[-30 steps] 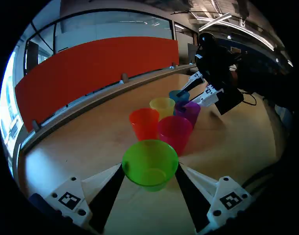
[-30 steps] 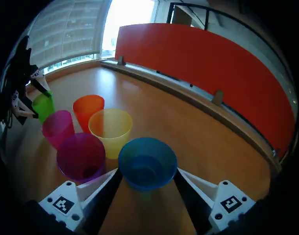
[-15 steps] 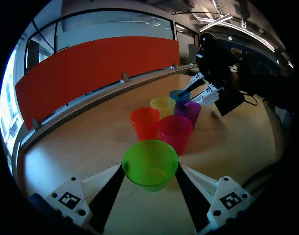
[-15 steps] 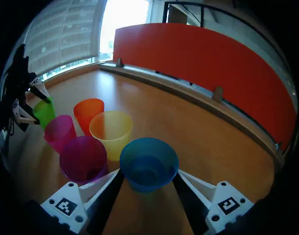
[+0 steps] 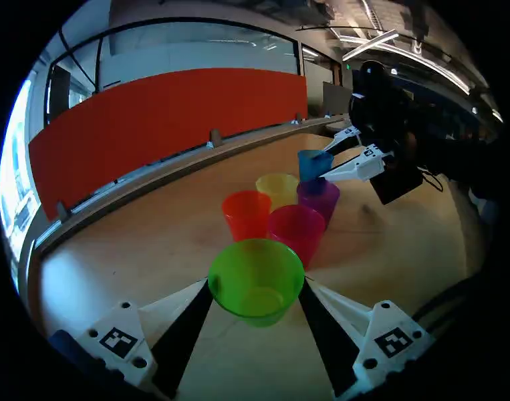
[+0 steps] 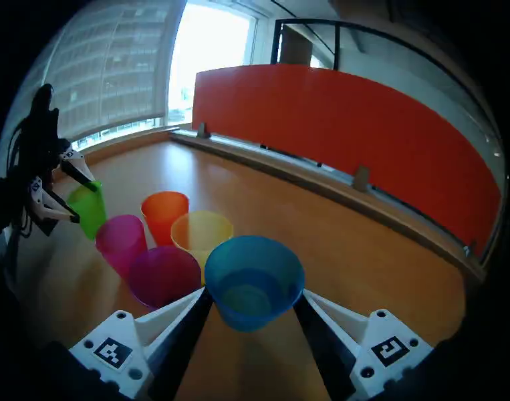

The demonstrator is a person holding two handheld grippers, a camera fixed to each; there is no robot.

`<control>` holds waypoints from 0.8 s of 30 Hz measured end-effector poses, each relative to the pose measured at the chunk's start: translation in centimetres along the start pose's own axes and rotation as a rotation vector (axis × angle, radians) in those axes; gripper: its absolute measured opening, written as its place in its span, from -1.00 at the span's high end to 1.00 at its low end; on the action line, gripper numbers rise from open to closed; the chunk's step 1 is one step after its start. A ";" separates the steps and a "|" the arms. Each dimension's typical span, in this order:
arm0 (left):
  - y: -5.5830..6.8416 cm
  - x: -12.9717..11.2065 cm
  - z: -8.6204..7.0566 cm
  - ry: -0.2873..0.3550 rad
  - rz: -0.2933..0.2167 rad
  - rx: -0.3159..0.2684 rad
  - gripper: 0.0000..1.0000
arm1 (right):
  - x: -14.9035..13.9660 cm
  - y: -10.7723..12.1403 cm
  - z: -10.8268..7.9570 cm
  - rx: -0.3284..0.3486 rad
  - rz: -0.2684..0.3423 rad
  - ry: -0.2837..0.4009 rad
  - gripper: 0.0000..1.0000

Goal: Pour water

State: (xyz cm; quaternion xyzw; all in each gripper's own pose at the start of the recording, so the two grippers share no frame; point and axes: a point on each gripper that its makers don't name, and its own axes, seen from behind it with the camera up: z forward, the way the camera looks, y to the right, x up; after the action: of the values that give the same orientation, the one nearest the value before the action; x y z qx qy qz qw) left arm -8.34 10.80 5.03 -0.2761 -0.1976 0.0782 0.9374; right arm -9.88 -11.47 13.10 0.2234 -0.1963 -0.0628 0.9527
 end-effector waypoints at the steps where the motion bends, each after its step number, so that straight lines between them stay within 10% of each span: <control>1: 0.1 0.1 -0.1 0.002 0.000 -0.002 -0.75 | 0.3 -0.1 -0.3 -0.003 0.000 0.010 -0.75; 24: 3.4 2.7 -2.7 0.120 -0.016 -0.035 -0.74 | 3.6 -5.7 -6.5 -0.004 0.032 0.198 -0.75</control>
State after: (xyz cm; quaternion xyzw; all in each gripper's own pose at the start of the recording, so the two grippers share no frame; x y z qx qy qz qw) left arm -4.92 13.01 1.94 -0.2951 -0.1445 0.0507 0.9431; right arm -4.16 -14.66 6.41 0.2233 -0.1044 -0.0258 0.9688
